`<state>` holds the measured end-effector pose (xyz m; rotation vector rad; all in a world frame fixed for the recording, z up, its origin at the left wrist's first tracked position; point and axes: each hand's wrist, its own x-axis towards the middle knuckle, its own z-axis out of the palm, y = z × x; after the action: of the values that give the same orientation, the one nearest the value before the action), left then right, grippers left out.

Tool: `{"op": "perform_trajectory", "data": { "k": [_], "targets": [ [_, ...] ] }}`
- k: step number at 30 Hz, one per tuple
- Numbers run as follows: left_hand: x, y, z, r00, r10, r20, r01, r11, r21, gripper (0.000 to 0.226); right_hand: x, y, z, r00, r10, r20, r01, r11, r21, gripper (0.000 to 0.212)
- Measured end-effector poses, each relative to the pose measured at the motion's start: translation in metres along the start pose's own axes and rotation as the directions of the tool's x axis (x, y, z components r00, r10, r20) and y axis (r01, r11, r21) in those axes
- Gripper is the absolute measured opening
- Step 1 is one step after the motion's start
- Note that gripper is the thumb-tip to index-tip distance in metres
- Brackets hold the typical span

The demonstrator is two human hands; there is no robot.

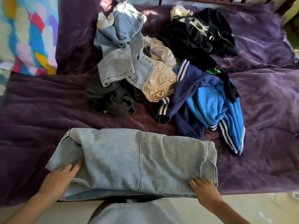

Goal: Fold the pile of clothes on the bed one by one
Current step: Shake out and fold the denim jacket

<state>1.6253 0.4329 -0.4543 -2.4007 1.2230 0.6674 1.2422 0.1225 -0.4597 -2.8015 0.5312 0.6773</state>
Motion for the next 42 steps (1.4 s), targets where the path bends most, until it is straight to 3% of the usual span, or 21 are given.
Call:
{"op": "perform_trajectory", "data": {
  "k": [3, 4, 6, 8, 9, 10, 12, 14, 15, 17, 18, 19, 21, 24, 27, 32, 34, 36, 38, 40, 42],
  "targets": [
    [-0.012, 0.007, -0.009, 0.993, -0.005, 0.117, -0.012, 0.99, 0.142, 0.068, 0.001, 0.0, -0.008, 0.999, -0.019, 0.04, 0.021, 0.999, -0.031, 0.048],
    [-0.015, 0.01, -0.019, 0.992, -0.037, 0.12, 0.016, 0.985, 0.173, 0.07, 0.003, -0.001, -0.013, 0.998, -0.063, -0.009, 0.062, 0.996, -0.058, 0.042],
    [-0.01, 0.023, -0.047, 0.992, -0.04, -0.121, 0.055, 0.991, 0.123, 0.07, 0.016, -0.007, -0.021, 0.949, -0.195, -0.248, 0.168, 0.978, -0.125, 0.039],
    [0.007, 0.057, -0.062, 0.876, 0.019, -0.482, -0.05, 0.997, -0.051, 0.059, 0.046, -0.017, -0.03, 0.894, -0.182, -0.41, 0.133, 0.98, -0.146, 0.051],
    [0.019, 0.081, -0.072, 0.853, 0.008, -0.523, -0.071, 0.993, -0.099, 0.059, 0.064, -0.025, -0.038, 0.89, -0.144, -0.434, 0.079, 0.983, -0.164, 0.044],
    [0.033, 0.102, -0.078, 0.902, 0.016, -0.432, -0.067, 0.992, -0.104, 0.065, 0.082, -0.032, -0.047, 0.915, -0.069, -0.398, 0.006, 0.988, -0.156, 0.033],
    [0.06, 0.129, -0.064, 0.989, 0.015, -0.147, -0.029, 0.995, -0.1, 0.072, 0.11, -0.033, -0.053, 0.981, 0.105, -0.161, -0.127, 0.983, -0.13, 0.054],
    [0.067, 0.117, -0.023, 0.998, -0.056, -0.017, 0.055, 0.996, -0.068, 0.072, 0.115, -0.007, -0.037, 0.964, 0.256, 0.075, -0.247, 0.962, -0.114, 0.064],
    [0.061, 0.099, -0.001, 0.992, -0.128, -0.006, 0.127, 0.989, -0.07, 0.074, 0.109, 0.014, -0.026, 0.907, 0.397, 0.137, -0.394, 0.918, -0.052, 0.064],
    [0.039, 0.064, 0.028, 0.963, -0.268, -0.024, 0.265, 0.96, -0.094, 0.083, 0.081, 0.058, -0.007, 0.667, 0.689, 0.283, -0.717, 0.697, -0.007, 0.066],
    [0.028, 0.052, 0.033, 0.945, -0.327, -0.002, 0.324, 0.939, -0.115, 0.085, 0.06, 0.074, -0.002, 0.529, 0.767, 0.364, -0.81, 0.584, -0.054, 0.07],
    [0.021, 0.047, 0.032, 0.932, -0.359, 0.046, 0.362, 0.924, -0.125, 0.084, 0.04, 0.087, 0.003, 0.44, 0.8, 0.409, -0.848, 0.52, -0.105, 0.07],
    [0.02, 0.052, 0.027, 0.91, -0.397, 0.122, 0.413, 0.898, -0.152, 0.08, 0.011, 0.099, 0.012, 0.473, 0.796, 0.378, -0.845, 0.531, -0.063, 0.063],
    [0.029, 0.088, 0.009, 0.906, -0.421, 0.038, 0.42, 0.889, -0.182, 0.072, 0.006, 0.079, 0.014, 0.533, 0.818, 0.216, -0.824, 0.443, 0.354, 0.059],
    [0.033, 0.131, -0.008, 0.938, -0.345, -0.036, 0.327, 0.914, -0.24, 0.068, 0.024, 0.055, 0.017, 0.597, 0.758, 0.263, -0.71, 0.347, 0.613, 0.067],
    [0.031, 0.208, 0.003, 0.997, -0.069, -0.03, 0.059, 0.964, -0.258, 0.071, 0.038, 0.043, 0.031, 0.614, 0.662, 0.429, -0.643, 0.105, 0.758, 0.097],
    [0.024, 0.224, 0.022, 0.999, -0.018, 0.051, 0.027, 0.981, -0.194, 0.07, 0.039, 0.045, 0.036, 0.596, 0.675, 0.436, -0.549, -0.054, 0.834, 0.093],
    [0.014, 0.231, 0.038, 0.995, 0.028, 0.095, -0.014, 0.988, -0.154, 0.094, 0.044, 0.047, 0.035, 0.57, 0.677, 0.467, -0.46, -0.208, 0.863, 0.079],
    [0.011, 0.23, 0.046, 0.991, 0.038, 0.129, -0.021, 0.991, -0.131, 0.11, 0.049, 0.045, 0.027, 0.536, 0.701, 0.471, -0.435, -0.249, 0.865, 0.059],
    [0.013, 0.226, 0.045, 0.986, 0.027, 0.167, -0.001, 0.988, -0.156, 0.079, 0.05, 0.037, 0.011, 0.485, 0.76, 0.433, -0.402, -0.246, 0.882, 0.047],
    [0.017, 0.22, 0.039, 0.98, 0.043, 0.194, 0.01, 0.964, -0.265, 0.068, 0.048, 0.022, -0.018, 0.505, 0.806, 0.308, -0.306, -0.166, 0.937, 0.045]
  ]
}}
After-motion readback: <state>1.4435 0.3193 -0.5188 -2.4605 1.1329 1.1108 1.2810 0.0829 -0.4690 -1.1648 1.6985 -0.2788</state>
